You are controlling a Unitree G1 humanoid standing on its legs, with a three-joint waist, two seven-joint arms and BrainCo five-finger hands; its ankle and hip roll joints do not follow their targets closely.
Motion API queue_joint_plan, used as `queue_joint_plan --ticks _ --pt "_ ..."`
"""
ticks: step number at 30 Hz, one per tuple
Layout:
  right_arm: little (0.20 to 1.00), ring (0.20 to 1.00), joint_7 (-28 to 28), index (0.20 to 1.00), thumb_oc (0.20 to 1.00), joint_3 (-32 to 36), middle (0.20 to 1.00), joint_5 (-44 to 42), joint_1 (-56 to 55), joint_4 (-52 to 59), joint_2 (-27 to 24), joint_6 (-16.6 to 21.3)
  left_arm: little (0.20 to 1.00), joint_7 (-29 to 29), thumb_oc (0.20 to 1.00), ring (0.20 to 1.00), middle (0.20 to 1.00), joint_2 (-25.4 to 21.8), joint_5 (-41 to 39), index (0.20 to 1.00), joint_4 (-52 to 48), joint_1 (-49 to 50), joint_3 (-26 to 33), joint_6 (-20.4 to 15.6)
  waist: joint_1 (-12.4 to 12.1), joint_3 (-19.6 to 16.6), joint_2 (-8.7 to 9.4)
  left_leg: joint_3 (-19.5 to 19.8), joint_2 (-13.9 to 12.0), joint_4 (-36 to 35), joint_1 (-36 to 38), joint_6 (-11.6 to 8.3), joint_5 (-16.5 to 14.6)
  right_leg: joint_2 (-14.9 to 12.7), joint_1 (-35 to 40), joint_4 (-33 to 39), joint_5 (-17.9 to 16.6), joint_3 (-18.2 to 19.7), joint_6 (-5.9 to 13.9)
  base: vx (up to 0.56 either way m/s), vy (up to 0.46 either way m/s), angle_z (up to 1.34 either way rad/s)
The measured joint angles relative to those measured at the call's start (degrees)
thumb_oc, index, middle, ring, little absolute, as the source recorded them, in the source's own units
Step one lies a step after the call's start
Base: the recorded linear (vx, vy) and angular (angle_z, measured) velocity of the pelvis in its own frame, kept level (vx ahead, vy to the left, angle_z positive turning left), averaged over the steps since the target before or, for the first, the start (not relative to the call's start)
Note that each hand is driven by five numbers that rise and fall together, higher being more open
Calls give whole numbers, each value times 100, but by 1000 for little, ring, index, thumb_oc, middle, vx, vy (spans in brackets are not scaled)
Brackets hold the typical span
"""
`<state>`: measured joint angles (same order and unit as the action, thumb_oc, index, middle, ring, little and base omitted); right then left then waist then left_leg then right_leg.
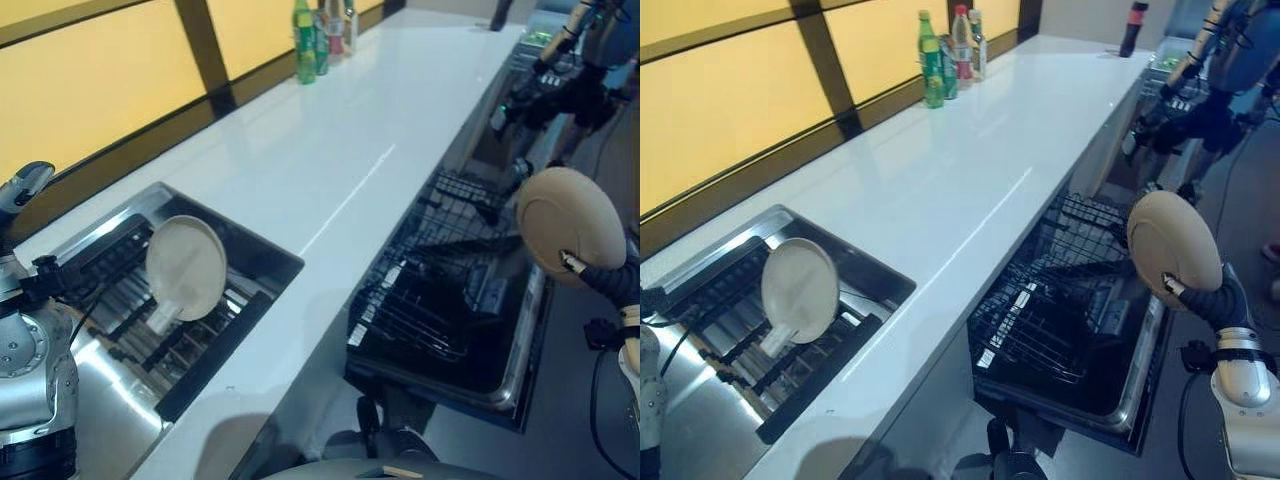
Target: Pick up plates and place into dishwasher.
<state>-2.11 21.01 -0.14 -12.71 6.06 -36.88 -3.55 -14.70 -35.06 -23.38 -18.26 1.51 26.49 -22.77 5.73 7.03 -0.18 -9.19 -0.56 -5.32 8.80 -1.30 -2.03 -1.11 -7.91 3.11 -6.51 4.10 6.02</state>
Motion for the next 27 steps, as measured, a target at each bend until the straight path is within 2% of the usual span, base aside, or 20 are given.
queue_joint_plan --ticks 5,8,14,21,27 --pt "200 200 164 200 200 -380 200 72 -85 -212 -20 -314 1000 2 1000 1000 1000 9 18 1000 3 -7 -30 61 -19 28 80 183 14 23 -16 -55 -36 -3 95 68 -382 -18 -387 80 -196 17" --pt "200 200 294 200 200 -805 200 65 -31 -230 -32 -327 1000 -6 1000 1000 1000 9 30 1000 2 -30 -81 97 -124 56 57 365 -23 26 -47 -76 -43 3 188 178 -473 -143 -476 69 -191 31" --pt "200 200 468 200 200 -1709 200 64 735 -724 -50 -294 1000 -75 1000 1000 1000 0 309 1000 27 -468 -602 175 -532 232 167 588 -54 222 -257 -148 -76 -11 174 208 -477 -308 -536 37 -200 17" --pt "200 200 1292 200 200 -2571 200 -3 1187 -1500 -347 -287 1000 -186 1000 1000 1000 -485 462 1000 51 -761 -798 369 -671 528 332 874 -113 403 -462 -219 -132 -6 139 207 -415 -592 -619 -6 -128 21" --pt "200 200 1763 200 200 -2887 200 -192 1575 -2023 -575 -279 1000 -275 1000 1000 1000 -733 459 1000 217 -1142 -1002 461 -758 554 322 930 -135 410 -492 -225 -155 7 140 207 -402 -647 -640 -9 -62 4"
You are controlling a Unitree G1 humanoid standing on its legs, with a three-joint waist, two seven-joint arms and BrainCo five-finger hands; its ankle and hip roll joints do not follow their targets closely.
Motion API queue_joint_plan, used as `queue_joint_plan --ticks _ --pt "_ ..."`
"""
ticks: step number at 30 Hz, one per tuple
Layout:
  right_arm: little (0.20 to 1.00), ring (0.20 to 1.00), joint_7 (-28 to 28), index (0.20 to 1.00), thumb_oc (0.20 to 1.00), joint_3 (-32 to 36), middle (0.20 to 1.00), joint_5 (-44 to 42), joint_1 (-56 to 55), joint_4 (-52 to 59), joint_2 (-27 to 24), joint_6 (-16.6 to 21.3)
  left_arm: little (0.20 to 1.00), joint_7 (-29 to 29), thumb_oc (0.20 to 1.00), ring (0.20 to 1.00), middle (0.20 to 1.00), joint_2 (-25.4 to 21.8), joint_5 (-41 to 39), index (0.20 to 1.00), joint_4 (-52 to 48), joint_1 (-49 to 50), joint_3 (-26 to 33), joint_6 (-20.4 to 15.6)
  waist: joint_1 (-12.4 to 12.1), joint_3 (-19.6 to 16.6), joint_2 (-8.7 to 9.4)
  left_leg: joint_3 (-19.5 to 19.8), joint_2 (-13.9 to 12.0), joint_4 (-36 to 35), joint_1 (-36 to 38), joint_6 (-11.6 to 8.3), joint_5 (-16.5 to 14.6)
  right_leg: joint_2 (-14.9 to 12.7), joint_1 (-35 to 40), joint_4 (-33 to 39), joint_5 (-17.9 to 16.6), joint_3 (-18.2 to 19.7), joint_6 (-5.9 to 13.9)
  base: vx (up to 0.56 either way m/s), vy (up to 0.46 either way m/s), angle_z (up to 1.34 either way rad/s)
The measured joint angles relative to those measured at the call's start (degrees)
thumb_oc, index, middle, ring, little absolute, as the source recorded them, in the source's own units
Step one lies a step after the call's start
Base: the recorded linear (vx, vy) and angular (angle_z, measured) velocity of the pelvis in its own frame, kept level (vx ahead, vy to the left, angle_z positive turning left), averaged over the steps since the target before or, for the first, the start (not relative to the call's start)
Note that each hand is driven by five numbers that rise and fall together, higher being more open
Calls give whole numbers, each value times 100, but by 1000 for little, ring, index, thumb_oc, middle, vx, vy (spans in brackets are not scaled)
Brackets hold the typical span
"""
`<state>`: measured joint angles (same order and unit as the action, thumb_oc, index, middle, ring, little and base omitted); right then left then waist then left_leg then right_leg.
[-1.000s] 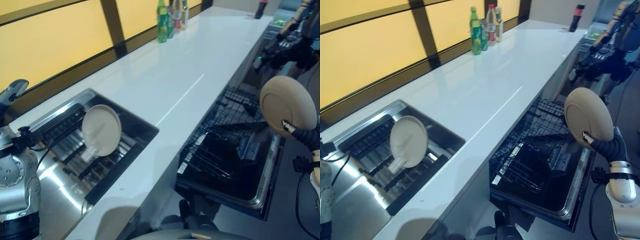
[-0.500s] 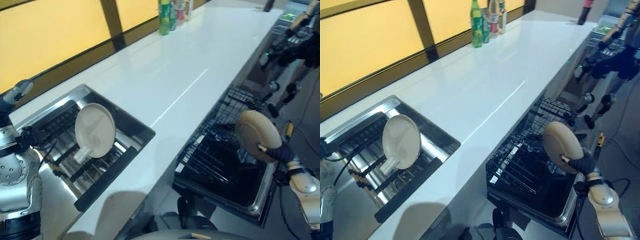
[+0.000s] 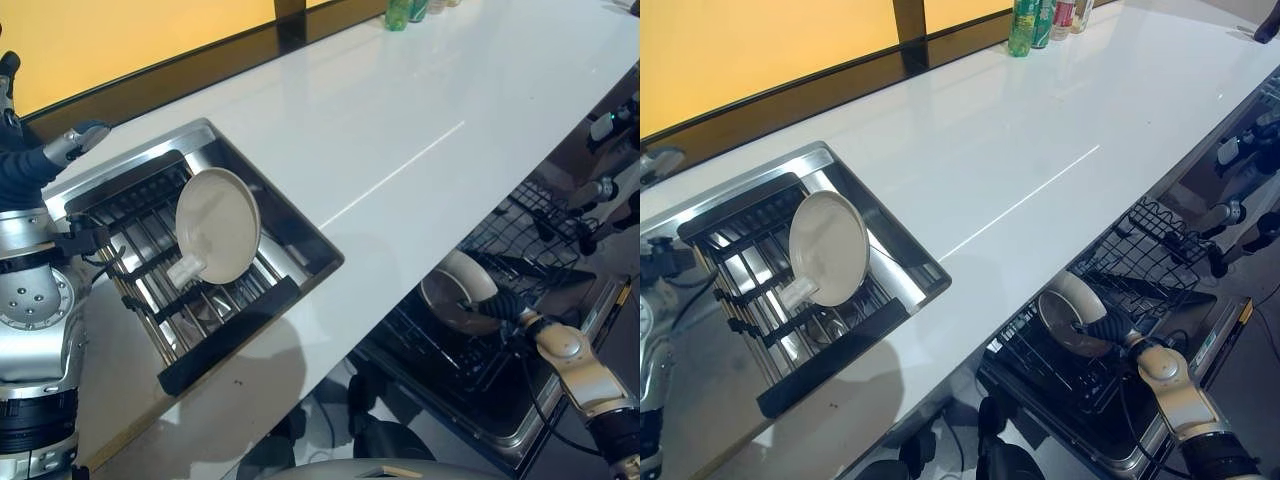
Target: Pick up plates and place into dishwasher.
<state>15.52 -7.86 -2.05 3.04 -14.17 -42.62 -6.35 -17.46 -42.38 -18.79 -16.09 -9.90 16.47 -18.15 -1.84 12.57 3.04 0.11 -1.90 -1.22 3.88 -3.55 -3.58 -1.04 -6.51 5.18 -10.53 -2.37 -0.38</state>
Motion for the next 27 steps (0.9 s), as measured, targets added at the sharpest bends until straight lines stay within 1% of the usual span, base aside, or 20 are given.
queue_joint_plan --ticks 3,6,11,14,16,17,20,24,27 --pt "200 200 130 200 200 -4 200 -204 53 -247 -64 23 1000 -2 1000 1000 1000 -64 1 1000 23 -100 -209 9 -52 18 18 -5 6 1 4 6 -12 -2 -1 0 1 11 2 -42 -16 -2" --pt "200 200 164 200 200 -138 200 -206 177 -508 -68 55 1000 -17 1000 1000 1000 -142 3 1000 29 -173 -257 7 -52 86 44 -6 15 14 -1 6 -12 -11 -2 1 7 16 7 -39 15 0" --pt "200 200 164 200 200 -152 200 -320 336 -727 -114 110 1000 -116 1000 1000 1000 -177 1 1000 162 -315 -410 -10 -47 147 4 -12 22 21 7 12 -16 -14 3 0 6 29 6 -3 14 0" --pt "200 200 160 200 200 -118 200 -455 335 -651 -140 225 1000 -127 1000 1000 1000 -175 1 1000 189 -313 -407 -23 -48 172 -33 -15 24 21 17 16 -18 -12 9 -1 2 37 1 12 10 0" --pt "200 200 194 200 200 -29 200 -622 263 -369 -148 351 1000 -121 1000 1000 1000 -160 1 1000 199 -307 -402 -70 -48 205 -72 -21 26 20 44 23 -26 -12 35 -1 -2 44 -3 48 48 -1" --pt "200 200 277 200 200 51 200 -670 196 -114 -150 396 1000 -119 1000 1000 1000 -157 2 1000 199 -305 -399 -129 -41 223 -87 -26 32 21 47 24 -27 -14 36 -1 -4 52 -3 64 59 -3" --pt "200 200 546 200 200 133 200 -768 118 334 -156 478 1000 -109 1000 1000 1000 -143 4 1000 199 -289 -387 -159 -46 237 -103 -58 32 19 65 27 -29 -10 42 -2 -15 81 -11 77 52 -5" --pt "200 200 966 200 200 341 200 -771 -29 470 -182 478 1000 -76 1000 1000 1000 -120 4 1000 199 -95 -325 -195 -46 246 -116 -146 22 -15 223 43 -53 10 146 -2 -19 149 -14 82 31 -10" --pt "200 200 1216 200 200 379 200 -759 -160 477 -347 477 1000 2 1000 1000 1000 -80 3 1000 198 -36 -211 -197 -32 247 -118 -179 23 -16 300 57 -83 9 246 -1 22 179 34 86 16 -5"
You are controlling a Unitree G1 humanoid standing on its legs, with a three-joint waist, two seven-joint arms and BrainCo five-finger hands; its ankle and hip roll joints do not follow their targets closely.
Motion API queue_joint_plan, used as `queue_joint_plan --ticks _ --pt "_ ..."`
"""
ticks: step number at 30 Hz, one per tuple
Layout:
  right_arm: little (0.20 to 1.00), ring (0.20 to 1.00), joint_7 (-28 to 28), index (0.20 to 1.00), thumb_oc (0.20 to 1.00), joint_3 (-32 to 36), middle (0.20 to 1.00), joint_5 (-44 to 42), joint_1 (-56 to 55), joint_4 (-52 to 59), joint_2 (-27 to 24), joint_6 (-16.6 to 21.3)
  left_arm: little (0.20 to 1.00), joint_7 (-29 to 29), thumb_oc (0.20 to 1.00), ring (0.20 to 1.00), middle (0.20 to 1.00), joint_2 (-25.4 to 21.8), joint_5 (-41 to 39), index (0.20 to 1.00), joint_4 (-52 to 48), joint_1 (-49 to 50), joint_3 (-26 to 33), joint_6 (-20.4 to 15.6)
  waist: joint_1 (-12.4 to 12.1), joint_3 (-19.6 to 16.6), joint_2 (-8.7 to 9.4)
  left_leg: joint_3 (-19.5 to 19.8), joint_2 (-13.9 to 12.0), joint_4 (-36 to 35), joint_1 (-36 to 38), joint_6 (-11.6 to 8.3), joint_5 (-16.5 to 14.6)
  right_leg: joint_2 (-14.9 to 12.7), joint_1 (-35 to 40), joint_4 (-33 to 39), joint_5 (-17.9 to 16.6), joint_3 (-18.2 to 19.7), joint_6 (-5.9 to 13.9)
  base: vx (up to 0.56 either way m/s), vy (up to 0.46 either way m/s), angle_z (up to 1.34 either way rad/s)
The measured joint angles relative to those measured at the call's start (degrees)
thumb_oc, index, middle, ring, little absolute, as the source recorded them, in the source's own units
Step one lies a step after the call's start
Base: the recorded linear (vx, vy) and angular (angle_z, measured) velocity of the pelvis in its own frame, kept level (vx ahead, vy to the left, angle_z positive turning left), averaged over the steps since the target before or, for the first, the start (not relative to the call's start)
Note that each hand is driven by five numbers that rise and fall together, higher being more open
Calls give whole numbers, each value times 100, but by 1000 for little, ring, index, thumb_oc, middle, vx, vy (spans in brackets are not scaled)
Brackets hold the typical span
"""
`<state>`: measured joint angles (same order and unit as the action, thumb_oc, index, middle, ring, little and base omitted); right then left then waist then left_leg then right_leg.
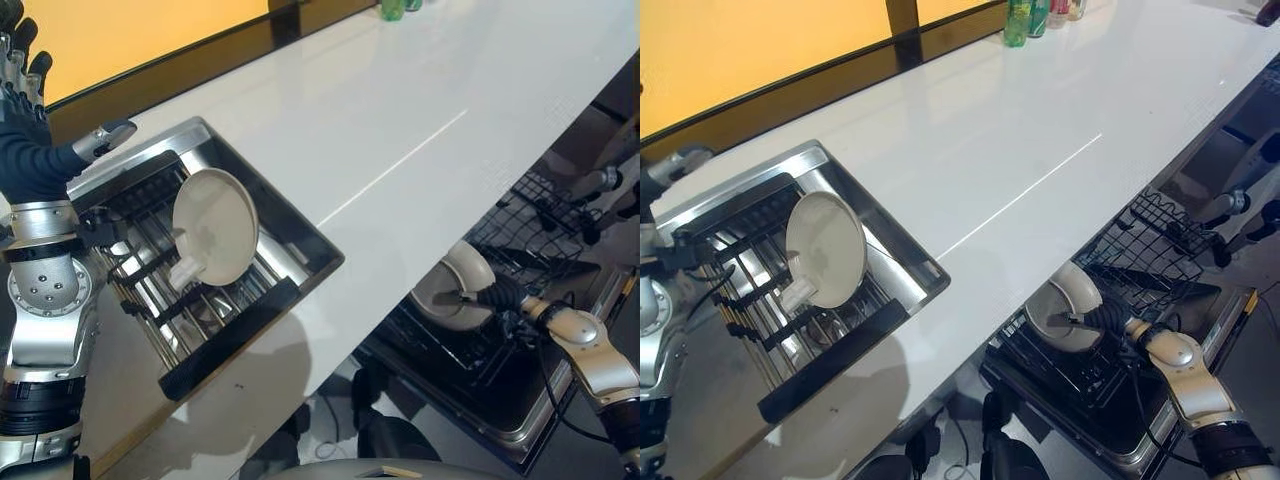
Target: Pick up plates and place into dishwasher.
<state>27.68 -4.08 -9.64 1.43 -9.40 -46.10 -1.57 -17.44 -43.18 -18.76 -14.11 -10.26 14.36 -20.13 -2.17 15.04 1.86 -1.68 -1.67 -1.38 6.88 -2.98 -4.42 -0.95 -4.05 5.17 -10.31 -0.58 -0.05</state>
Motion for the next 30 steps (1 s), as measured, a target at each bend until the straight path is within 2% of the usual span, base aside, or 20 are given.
queue_joint_plan --ticks 4,7,10,14,23,30 --pt "200 200 303 200 200 0 200 196 -69 27 -100 -21 1000 30 1000 1000 1000 0 -1 1000 -1 85 84 -2 -14 -1 2 -1 6 9 56 2 -1 -5 44 0 -1 5 -1 41 5 0" --pt "200 200 421 200 200 -123 200 753 -86 -4 -113 -108 1000 40 1000 1000 1000 9 1 1000 0 153 83 -2 -19 -4 6 5 14 33 55 2 -1 -14 44 0 -2 4 -1 -11 -2 0" --pt "200 200 428 200 200 -598 200 1387 -5 -331 -268 -192 1000 -4 1000 1000 1000 4 1 1000 -6 145 74 6 -28 -9 13 9 19 56 40 2 -2 -20 51 0 -3 3 0 -23 -6 0" --pt "200 200 431 200 200 -1196 200 1816 211 -949 -290 -391 1000 -85 1000 1000 1000 -20 2 1000 -7 98 -62 92 -49 -11 17 21 19 75 36 -2 -5 -26 78 1 0 -6 -2 -9 -8 0" --pt "200 200 471 200 200 -1614 200 1854 437 -1284 -100 -699 1000 -100 1000 1000 1000 -58 2 1000 -7 -302 -253 341 -61 -25 40 87 11 97 15 -9 -11 -30 97 0 6 -55 -12 -11 -16 3" --pt "200 200 167 200 200 -1580 200 1853 319 -1692 335 -755 1000 92 1000 1000 1000 -82 1 1000 -6 -341 -302 357 -49 -161 224 187 -10 94 27 -20 -18 -31 153 0 40 -153 -21 13 -6 7"
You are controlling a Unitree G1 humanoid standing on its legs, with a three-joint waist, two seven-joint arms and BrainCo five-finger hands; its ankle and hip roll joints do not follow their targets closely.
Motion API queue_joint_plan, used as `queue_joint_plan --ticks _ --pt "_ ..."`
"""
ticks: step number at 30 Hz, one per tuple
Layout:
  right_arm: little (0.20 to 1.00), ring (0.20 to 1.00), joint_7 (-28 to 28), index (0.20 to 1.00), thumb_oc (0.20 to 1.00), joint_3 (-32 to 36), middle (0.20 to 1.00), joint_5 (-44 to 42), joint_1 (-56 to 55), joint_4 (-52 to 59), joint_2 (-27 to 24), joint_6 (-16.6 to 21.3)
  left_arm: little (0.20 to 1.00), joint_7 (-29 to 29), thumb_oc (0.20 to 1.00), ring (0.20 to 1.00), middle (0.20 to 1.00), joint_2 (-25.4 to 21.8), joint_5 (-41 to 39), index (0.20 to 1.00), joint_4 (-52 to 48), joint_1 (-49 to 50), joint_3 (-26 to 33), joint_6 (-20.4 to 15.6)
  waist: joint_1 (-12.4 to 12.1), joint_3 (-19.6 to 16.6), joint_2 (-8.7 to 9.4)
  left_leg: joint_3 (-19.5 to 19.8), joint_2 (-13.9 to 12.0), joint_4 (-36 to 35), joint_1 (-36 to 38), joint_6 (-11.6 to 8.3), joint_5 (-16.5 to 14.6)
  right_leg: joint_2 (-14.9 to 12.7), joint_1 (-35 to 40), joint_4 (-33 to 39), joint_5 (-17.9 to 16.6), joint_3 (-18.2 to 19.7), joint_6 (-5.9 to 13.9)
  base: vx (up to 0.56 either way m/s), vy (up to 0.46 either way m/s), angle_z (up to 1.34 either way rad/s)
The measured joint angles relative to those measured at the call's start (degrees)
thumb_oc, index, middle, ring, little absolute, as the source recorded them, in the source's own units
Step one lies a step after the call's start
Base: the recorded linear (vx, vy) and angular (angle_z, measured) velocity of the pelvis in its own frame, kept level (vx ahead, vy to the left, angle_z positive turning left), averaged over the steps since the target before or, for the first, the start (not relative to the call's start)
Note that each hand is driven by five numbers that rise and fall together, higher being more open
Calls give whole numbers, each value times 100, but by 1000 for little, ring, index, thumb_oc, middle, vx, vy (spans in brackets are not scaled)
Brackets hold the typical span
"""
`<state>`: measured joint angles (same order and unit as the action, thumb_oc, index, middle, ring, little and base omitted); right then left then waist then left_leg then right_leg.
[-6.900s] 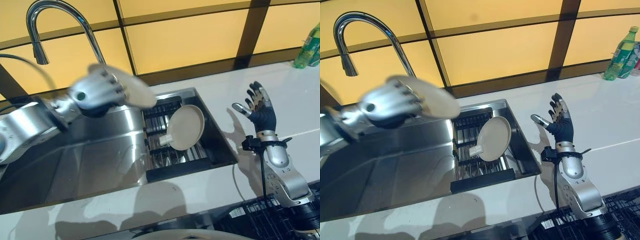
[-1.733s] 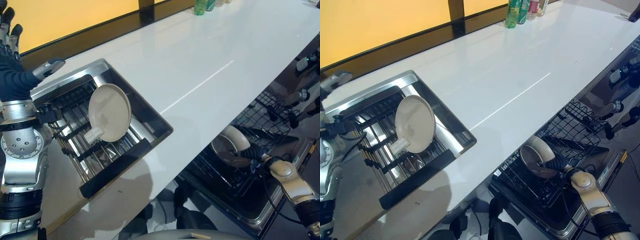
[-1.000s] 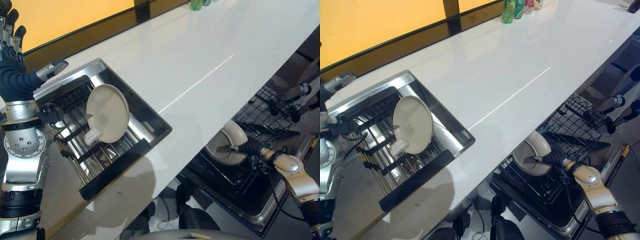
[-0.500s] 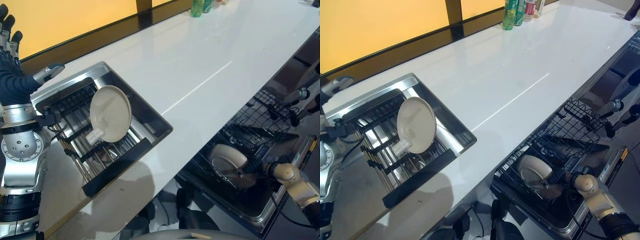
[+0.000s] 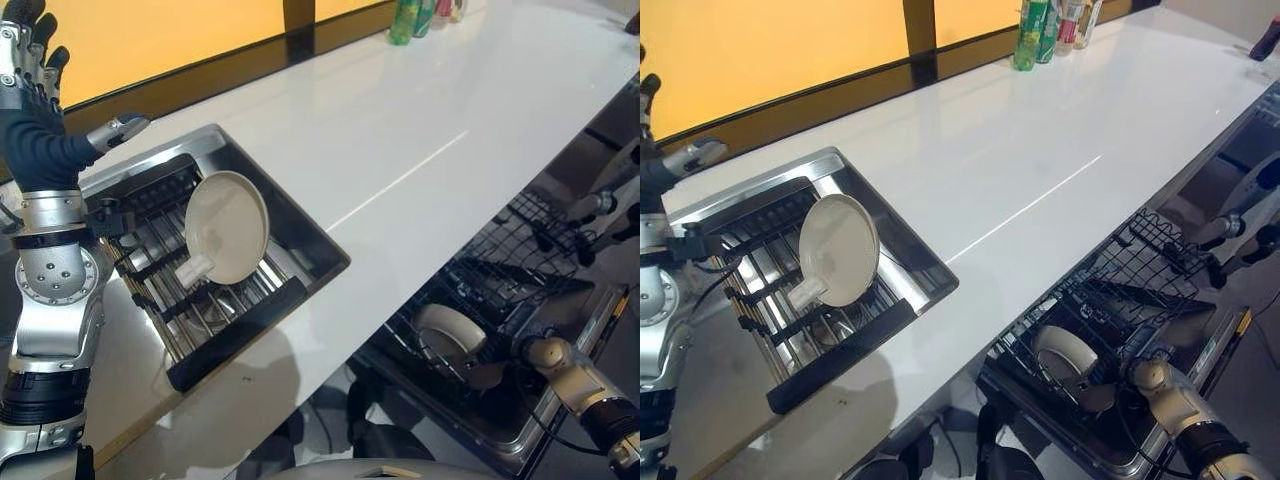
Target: Pick up plates and place into dishwasher.
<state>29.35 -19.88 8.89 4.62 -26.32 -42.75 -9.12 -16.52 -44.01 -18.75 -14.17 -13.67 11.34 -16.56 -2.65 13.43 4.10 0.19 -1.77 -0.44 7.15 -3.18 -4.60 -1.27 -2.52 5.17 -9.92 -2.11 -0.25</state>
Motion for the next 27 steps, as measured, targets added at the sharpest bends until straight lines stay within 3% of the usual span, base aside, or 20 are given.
queue_joint_plan --ticks 5,6,7,19,25,27 --pt "200 200 -483 200 200 177 200 -7 -176 32 388 17 1000 133 1000 1000 1000 -1 -2 1000 0 0 7 -4 3 -106 -13 16 0 3 5 -1 -3 -6 19 0 11 -16 6 31 26 1" --pt "507 507 -586 507 507 217 507 -7 -222 50 444 21 1000 164 1000 1000 1000 0 -2 1000 0 2 5 -4 8 -138 -18 19 -1 4 6 -2 -4 -5 21 0 13 -19 4 39 25 1" --pt "1000 1000 -674 1000 1000 225 1000 -7 -257 49 488 18 1000 193 1000 1000 1000 0 -2 1000 0 2 5 -4 7 -167 -19 20 -2 4 5 -3 -4 -5 21 0 13 -20 4 0 0 0" --pt "1000 1000 -1334 1000 1000 651 1000 -9 -661 353 560 -170 1000 482 1000 1000 1000 0 0 1000 1 77 23 2 23 -387 -268 141 -17 17 -59 -13 -9 -7 28 0 37 -136 -6 -3 5 4" --pt "1000 1000 -1361 1000 1000 1553 1000 -62 -1365 1677 555 -219 1000 701 1000 1000 1000 -6 243 1000 1 698 313 -16 73 -411 -303 133 -13 -9 -8 -10 -8 -9 63 0 41 -128 0 5 14 0" --pt "1000 1000 -1354 1000 1000 1978 1000 -64 -1535 2141 498 -221 1000 703 1000 1000 1000 -31 461 1000 1 1043 525 -34 188 -436 -315 132 -15 -39 32 -8 -8 -9 95 0 50 -129 5 18 39 0"
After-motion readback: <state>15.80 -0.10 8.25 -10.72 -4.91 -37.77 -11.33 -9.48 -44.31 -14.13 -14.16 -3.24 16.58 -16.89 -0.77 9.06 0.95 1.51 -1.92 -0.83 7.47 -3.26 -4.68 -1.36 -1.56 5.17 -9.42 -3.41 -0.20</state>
